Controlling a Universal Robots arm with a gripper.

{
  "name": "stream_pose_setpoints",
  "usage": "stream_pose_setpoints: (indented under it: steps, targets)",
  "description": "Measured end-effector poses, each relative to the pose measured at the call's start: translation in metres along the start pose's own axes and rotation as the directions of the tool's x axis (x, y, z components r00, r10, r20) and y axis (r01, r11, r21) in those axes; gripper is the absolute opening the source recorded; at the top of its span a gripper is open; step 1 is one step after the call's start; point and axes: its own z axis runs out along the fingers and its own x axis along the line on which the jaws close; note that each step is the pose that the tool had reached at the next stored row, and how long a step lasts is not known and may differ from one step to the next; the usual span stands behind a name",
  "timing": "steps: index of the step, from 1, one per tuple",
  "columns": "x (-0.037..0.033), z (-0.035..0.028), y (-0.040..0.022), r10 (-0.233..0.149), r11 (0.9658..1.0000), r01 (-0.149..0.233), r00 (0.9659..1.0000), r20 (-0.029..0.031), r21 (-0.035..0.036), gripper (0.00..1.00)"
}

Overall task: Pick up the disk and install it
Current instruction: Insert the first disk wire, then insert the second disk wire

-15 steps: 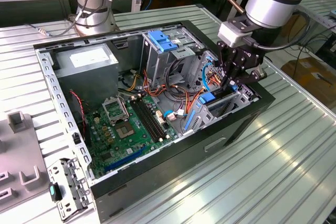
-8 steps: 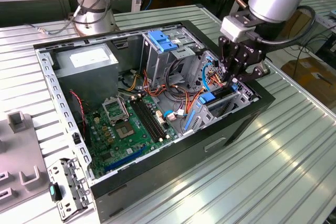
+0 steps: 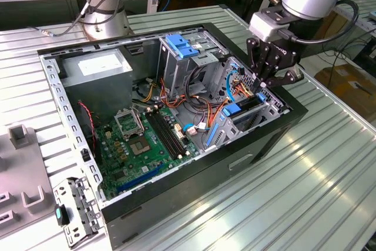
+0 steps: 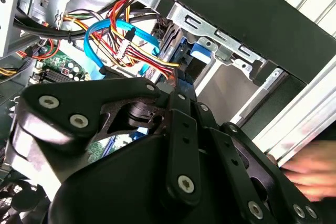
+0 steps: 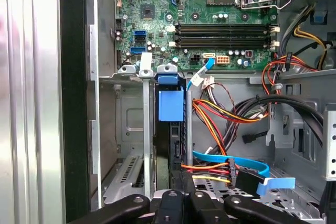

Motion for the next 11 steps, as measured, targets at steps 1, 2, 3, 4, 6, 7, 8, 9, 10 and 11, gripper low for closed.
stream_pose_setpoints:
  steps: [1,2,3,4,6,7,8,9,10,11]
  targets:
    - [0.0000,-0.0001,0.0000,0.000,1.0000,0.000,1.0000,-0.0001,0.0000,0.11]
    - [0.0000,-0.0001,0.0000,0.000,1.0000,0.000,1.0000,-0.0001,0.0000,0.11]
    - [0.0000,-0.0002,0.0000,0.000,1.0000,0.000,1.0000,-0.0001,0.0000,0.11]
    - [0.0000,-0.0002,0.0000,0.000,1.0000,0.000,1.0000,-0.0001,0.0000,0.11]
    - [0.0000,-0.0007,0.0000,0.000,1.0000,0.000,1.0000,-0.0001,0.0000,0.11]
    - [0.0000,-0.0012,-0.0001,0.000,1.0000,0.000,1.0000,-0.0001,0.0000,0.11]
    - [0.0000,-0.0012,-0.0001,0.000,1.0000,0.000,1.0000,-0.0001,0.0000,0.11]
    - [0.0000,-0.0013,0.0000,0.000,1.0000,0.000,1.0000,-0.0002,0.0000,0.11]
    - [0.0000,-0.0014,0.0010,0.000,1.0000,0.000,1.0000,-0.0003,0.0000,0.11]
    - [0.0000,-0.0013,0.0018,0.000,1.0000,0.000,1.0000,-0.0002,0.0000,0.11]
